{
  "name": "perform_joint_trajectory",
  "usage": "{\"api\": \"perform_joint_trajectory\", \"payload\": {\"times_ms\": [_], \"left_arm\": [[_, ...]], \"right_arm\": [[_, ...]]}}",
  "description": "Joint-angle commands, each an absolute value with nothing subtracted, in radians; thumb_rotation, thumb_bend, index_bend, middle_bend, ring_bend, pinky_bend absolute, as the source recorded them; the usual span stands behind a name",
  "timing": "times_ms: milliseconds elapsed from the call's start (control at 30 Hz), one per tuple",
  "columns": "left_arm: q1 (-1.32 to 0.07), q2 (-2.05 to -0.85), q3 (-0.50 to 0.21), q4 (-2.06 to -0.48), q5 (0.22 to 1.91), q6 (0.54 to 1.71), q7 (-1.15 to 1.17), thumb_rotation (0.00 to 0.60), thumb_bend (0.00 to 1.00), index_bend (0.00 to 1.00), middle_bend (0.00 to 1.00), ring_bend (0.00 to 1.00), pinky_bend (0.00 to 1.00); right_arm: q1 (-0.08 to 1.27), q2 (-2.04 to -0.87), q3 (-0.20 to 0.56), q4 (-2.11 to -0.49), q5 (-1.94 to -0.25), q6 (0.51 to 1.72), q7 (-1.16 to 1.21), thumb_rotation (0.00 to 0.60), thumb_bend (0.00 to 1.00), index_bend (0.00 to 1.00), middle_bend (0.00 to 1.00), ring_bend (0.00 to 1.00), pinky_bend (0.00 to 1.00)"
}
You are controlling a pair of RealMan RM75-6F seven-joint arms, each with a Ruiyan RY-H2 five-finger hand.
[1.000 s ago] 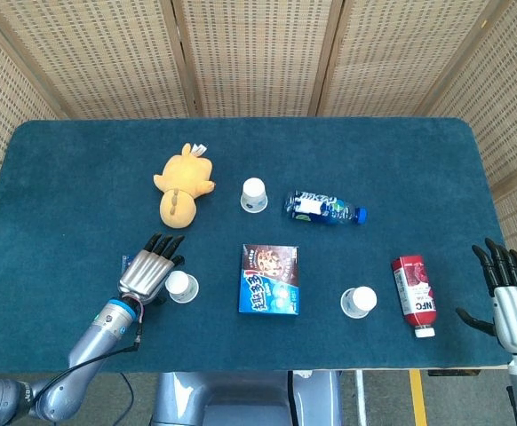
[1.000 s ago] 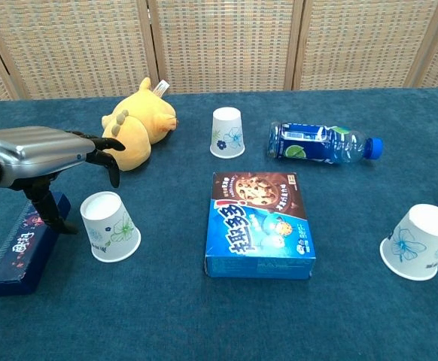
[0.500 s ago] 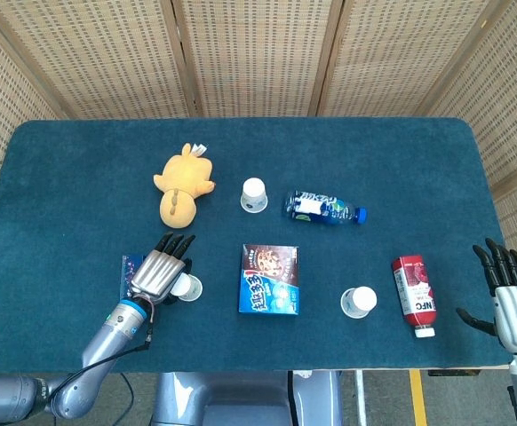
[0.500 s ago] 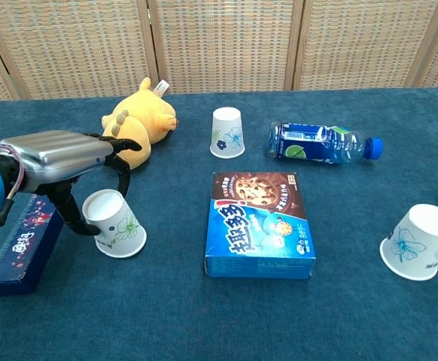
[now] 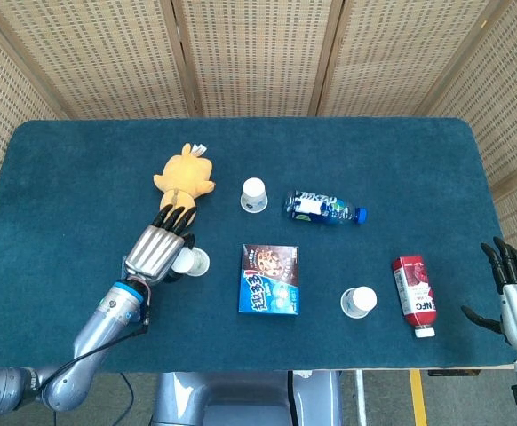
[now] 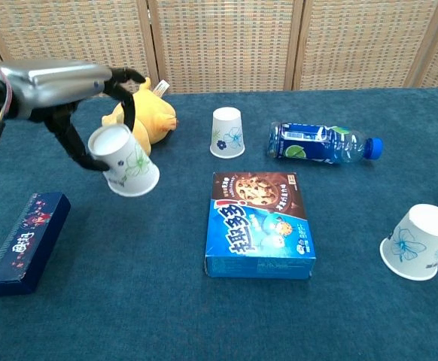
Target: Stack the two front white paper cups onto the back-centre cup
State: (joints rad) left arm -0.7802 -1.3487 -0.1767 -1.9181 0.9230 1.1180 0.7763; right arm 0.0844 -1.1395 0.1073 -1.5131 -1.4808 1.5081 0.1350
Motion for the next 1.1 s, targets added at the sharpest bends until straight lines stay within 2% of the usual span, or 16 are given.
{"api": "perform_joint_trajectory", "payload": {"times_ms": [33, 167, 400, 1100], "left_arm": [[-0.843, -1.321, -0.253, -1.918, 0.859, 1.1, 0.778, 0.6, 0.23, 0.5, 0.0, 0.0, 0.0], [-0.905, -1.328, -0.3, -1.872, 0.804, 1.081, 0.799, 0.6, 0.23, 0.5, 0.0, 0.0, 0.0], [-1.052, -1.396, -0.367, -1.704, 0.685, 1.017, 0.835, 0.6, 0.22, 0.5, 0.0, 0.0, 0.0], [-1.368, -1.689, -0.367, -1.143, 0.51, 0.815, 0.865, 0.6, 0.22, 0.49, 0.0, 0.0, 0.0]], "right_arm": [[0.087, -1.139, 0.111, -1.503, -1.47, 1.495, 0.149, 0.6, 0.01, 0.0, 0.0, 0.0, 0.0], [0.091, -1.139, 0.114, -1.495, -1.458, 1.48, 0.158, 0.6, 0.01, 0.0, 0.0, 0.0, 0.0], [0.101, -1.145, 0.119, -1.477, -1.43, 1.444, 0.172, 0.6, 0.01, 0.0, 0.0, 0.0, 0.0], [0.118, -1.148, 0.138, -1.406, -1.359, 1.357, 0.27, 0.6, 0.01, 0.0, 0.0, 0.0, 0.0]]}}
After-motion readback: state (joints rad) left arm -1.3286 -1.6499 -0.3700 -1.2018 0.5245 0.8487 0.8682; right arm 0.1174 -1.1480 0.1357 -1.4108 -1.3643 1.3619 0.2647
